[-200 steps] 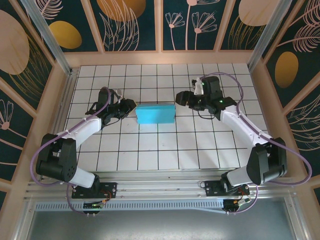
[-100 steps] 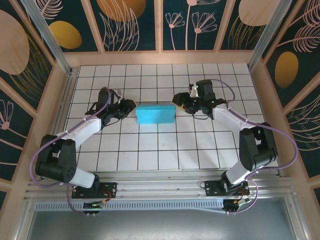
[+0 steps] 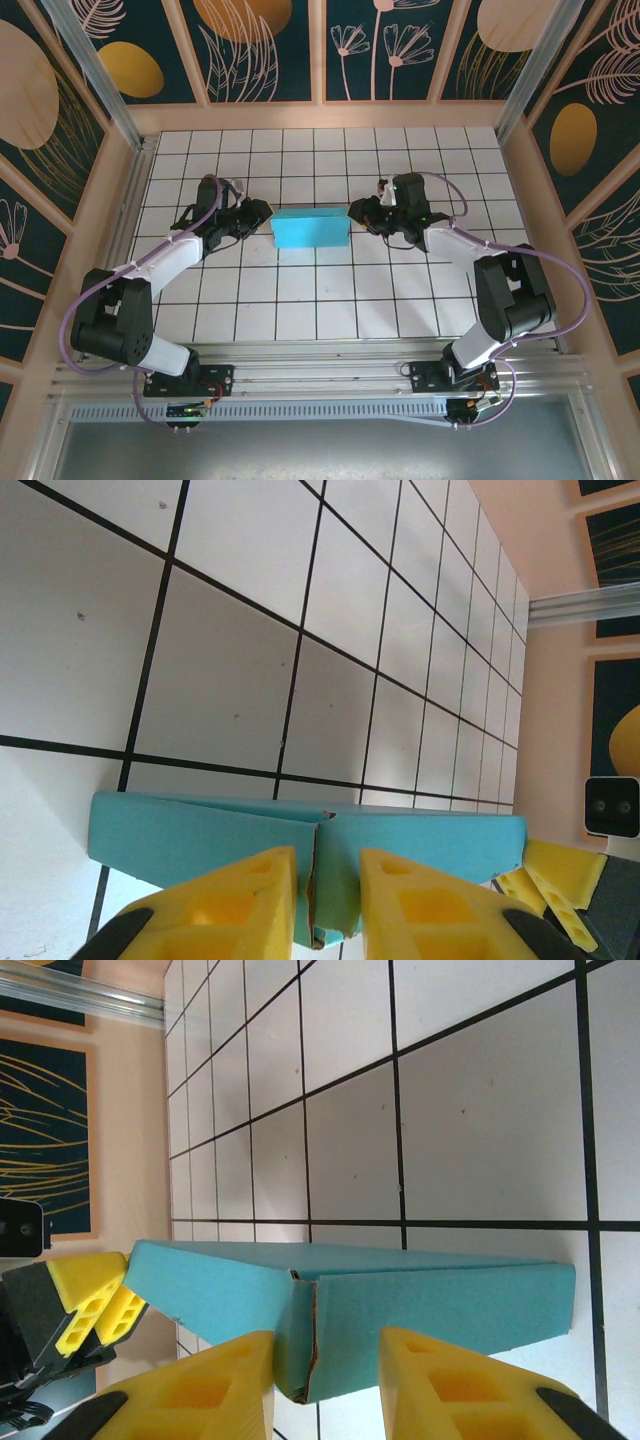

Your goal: Fold the paper box

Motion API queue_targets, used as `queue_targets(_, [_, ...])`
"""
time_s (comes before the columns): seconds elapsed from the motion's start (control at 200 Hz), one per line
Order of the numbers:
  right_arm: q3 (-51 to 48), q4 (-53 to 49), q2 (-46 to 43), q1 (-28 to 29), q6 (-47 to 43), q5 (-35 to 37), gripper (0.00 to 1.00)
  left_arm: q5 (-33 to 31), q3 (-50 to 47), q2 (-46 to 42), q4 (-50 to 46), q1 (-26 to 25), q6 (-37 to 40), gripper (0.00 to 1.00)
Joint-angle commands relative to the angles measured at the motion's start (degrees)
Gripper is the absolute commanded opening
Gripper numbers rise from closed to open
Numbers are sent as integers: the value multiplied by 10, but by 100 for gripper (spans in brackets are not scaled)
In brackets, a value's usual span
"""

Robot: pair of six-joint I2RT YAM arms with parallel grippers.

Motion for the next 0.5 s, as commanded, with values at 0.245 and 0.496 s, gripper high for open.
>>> queue_targets(0.245, [61, -92, -21, -4, -21, 48, 54, -51, 2, -42, -47, 0, 26, 44])
queue_targets(0.496, [74, -68, 30, -6, -11, 23, 58, 55, -7, -2, 15, -3, 17, 46])
